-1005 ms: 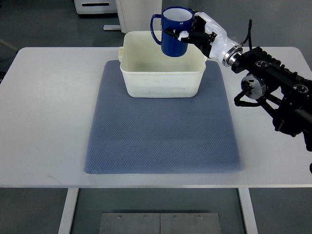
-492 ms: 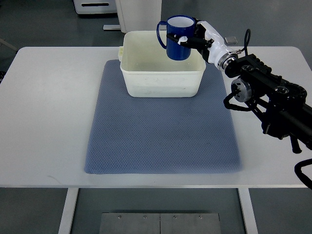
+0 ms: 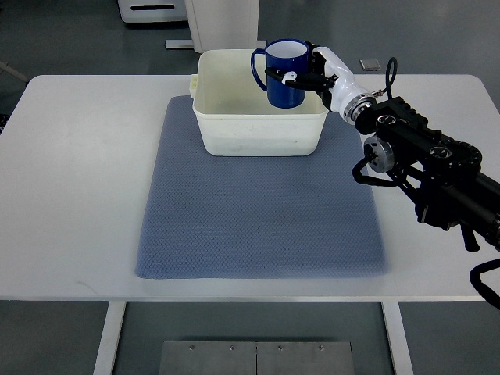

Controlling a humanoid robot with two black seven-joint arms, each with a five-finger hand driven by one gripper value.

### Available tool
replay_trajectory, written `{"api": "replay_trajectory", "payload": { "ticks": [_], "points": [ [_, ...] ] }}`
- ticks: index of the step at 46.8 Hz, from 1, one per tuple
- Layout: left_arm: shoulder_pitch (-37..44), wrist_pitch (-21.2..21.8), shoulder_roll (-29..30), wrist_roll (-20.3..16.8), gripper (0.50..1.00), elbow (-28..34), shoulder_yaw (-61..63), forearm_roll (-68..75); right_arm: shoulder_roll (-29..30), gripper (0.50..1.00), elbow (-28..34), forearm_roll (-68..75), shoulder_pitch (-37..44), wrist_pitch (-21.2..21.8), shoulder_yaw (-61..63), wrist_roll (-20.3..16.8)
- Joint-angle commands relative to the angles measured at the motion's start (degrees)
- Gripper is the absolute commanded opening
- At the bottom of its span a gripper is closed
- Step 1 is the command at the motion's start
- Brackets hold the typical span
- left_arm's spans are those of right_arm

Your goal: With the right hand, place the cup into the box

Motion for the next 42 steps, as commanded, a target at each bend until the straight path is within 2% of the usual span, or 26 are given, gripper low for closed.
{"api": "replay_trajectory", "payload": {
  "ticks": [1,5,7,8,10,12,19,42],
  "points": [
    [0.00,-0.01,0.00,0.00,1.000,0.00,0.00,0.00,0.01,0.500,0.01,0.00,0.01,-0.03,0.04,0.00],
    [0.00,-0.01,0.00,0.00,1.000,0.00,0.00,0.00,0.01,0.500,0.09,0.09,0.01,0.14,0.12,0.00],
    [0.00,-0.01,0.00,0.00,1.000,0.00,0.00,0.00,0.01,0.891,0.09,0.09,0.01,0.05,0.30,0.09],
    [0.00,-0.01,0.00,0.00,1.000,0.00,0.00,0.00,0.01,0.924,0.09,0.09,0.01,0.05,0.39,0.09],
    [0.00,-0.01,0.00,0.00,1.000,0.00,0.00,0.00,0.01,0.937,0.09,0.09,0.01,0.05,0.47,0.18],
    [0.00,-0.01,0.00,0.00,1.000,0.00,0.00,0.00,0.10,0.976,0.09,0.09,0.01,0.05,0.48,0.26],
    [0.00,-0.01,0.00,0.00,1.000,0.00,0.00,0.00,0.10,0.993,0.27,0.09,-0.08,0.14,0.48,0.35],
    [0.00,-0.01,0.00,0.00,1.000,0.00,0.00,0.00,-0.78,0.993,0.88,0.61,0.80,0.32,2.23,0.18]
  ]
}}
